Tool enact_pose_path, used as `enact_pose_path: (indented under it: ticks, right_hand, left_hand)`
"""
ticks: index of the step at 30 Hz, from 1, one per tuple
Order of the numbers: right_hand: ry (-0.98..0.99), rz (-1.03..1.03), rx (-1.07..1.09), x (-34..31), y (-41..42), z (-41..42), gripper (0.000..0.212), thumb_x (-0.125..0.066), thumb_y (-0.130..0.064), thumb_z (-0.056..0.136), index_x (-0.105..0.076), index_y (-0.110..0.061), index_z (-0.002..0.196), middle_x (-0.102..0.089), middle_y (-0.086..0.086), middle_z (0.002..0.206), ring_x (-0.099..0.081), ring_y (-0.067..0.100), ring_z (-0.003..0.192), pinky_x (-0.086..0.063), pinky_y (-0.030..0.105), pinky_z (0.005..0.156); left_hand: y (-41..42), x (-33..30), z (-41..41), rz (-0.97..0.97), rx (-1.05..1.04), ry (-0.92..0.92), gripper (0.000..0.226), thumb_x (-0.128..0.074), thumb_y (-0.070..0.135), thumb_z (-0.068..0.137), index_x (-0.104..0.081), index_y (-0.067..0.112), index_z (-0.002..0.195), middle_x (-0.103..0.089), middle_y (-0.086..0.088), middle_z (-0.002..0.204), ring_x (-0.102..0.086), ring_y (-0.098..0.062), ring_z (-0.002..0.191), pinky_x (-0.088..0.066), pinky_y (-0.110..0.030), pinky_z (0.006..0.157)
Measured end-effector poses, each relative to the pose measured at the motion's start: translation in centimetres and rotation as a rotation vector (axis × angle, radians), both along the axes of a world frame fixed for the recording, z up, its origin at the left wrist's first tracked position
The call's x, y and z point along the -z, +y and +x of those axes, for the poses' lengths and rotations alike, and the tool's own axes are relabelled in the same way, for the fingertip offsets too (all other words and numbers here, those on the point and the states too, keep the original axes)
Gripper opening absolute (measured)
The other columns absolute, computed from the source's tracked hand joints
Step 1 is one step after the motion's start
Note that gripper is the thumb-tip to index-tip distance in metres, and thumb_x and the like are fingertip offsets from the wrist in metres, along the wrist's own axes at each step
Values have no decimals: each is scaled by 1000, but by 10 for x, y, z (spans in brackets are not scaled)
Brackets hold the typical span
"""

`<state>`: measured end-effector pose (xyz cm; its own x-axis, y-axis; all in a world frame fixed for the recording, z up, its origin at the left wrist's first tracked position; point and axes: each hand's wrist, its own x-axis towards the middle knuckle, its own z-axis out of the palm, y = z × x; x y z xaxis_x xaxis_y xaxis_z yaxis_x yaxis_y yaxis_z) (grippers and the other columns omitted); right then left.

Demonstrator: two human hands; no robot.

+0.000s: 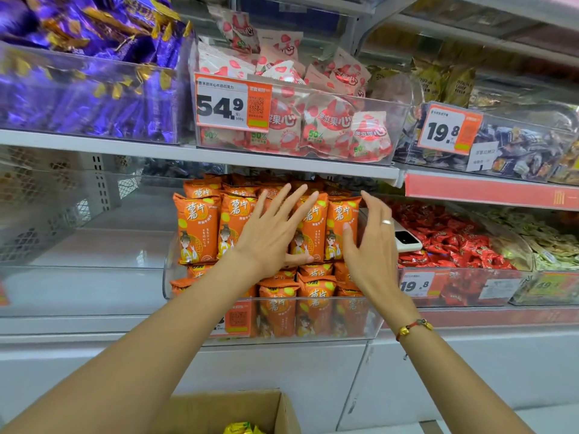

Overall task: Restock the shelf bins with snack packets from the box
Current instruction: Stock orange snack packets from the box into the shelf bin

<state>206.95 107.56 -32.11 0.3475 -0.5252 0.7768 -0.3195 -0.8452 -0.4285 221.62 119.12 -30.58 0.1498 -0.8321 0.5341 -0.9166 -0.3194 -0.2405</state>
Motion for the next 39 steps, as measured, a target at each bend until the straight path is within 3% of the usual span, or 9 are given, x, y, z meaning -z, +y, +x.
enact_pose_path:
  ticks: [3,7,11,15,20,26,31,36,39]
  right_hand:
    - [108,-169,24,-5,6,8,54,-50,-24,96,-33,-30,146,-24,3,155,-34,24,137,-43,36,97]
    - [219,32,-29,6,-1,19,56,-47,-23,98,-26,-37,148,-5,-3,161,-52,32,121,-50,41,81]
    - [54,145,-142,11,-5,15,52,-43,-22,100,-27,-29,149,-10,-3,160,-31,21,140,-35,41,107]
    - [101,161,-243,19,-6,13,53,-40,-22,102,-18,-27,151,1,-6,160,-12,13,145,-21,24,110]
    - [252,60,-124,20,-7,13,56,-36,-30,102,-11,-29,152,6,-3,161,-19,28,145,-32,46,111]
    - [244,-145,33,2,8,11,57,-27,-47,99,-9,-37,152,1,-1,162,2,26,149,-3,48,117]
    - [392,-164,-11,10,18,27,59,-24,-51,96,-5,-42,151,4,-6,161,6,25,148,-5,54,118]
    - [376,-49,-95,11,20,27,62,-38,-46,99,-4,-44,150,9,-12,160,15,16,147,4,50,119]
    - [345,-39,-154,4,31,13,63,-42,-45,97,-10,-41,151,-3,-11,160,3,13,148,0,43,119]
  left_hand:
    - [9,10,-1,-139,3,-6,93,-41,71,83,6,30,152,-7,-4,162,-7,-29,149,-10,-58,116]
    - [9,19,4,-108,-15,-89,77,-37,63,88,-15,30,154,-25,-3,158,-27,-29,144,-14,-62,112]
    - [6,19,2,-104,-23,-84,76,-40,62,91,-8,33,154,-17,-1,161,-19,-28,147,-2,-62,113]
    - [7,20,2,-91,-24,-73,75,-40,60,93,-5,33,154,-11,0,162,-11,-28,149,8,-60,113]
    - [9,16,-2,-40,-44,-74,78,-34,62,95,10,31,152,4,-1,163,2,-29,149,6,-59,114]
    - [50,15,12,-304,-165,-104,80,-38,62,88,-11,26,154,-16,-4,161,-12,-32,148,-6,-56,115]
    - [74,28,43,-196,-265,-61,64,-17,55,93,-15,28,151,-27,-6,158,-23,-36,145,-17,-60,114]
    - [75,34,44,-202,-208,-18,61,-22,51,95,-22,24,150,-31,-8,156,-25,-37,144,-15,-57,113]
    - [87,24,31,-264,-130,9,58,-29,51,96,-33,25,149,-34,-5,154,-27,-33,143,-13,-51,114]
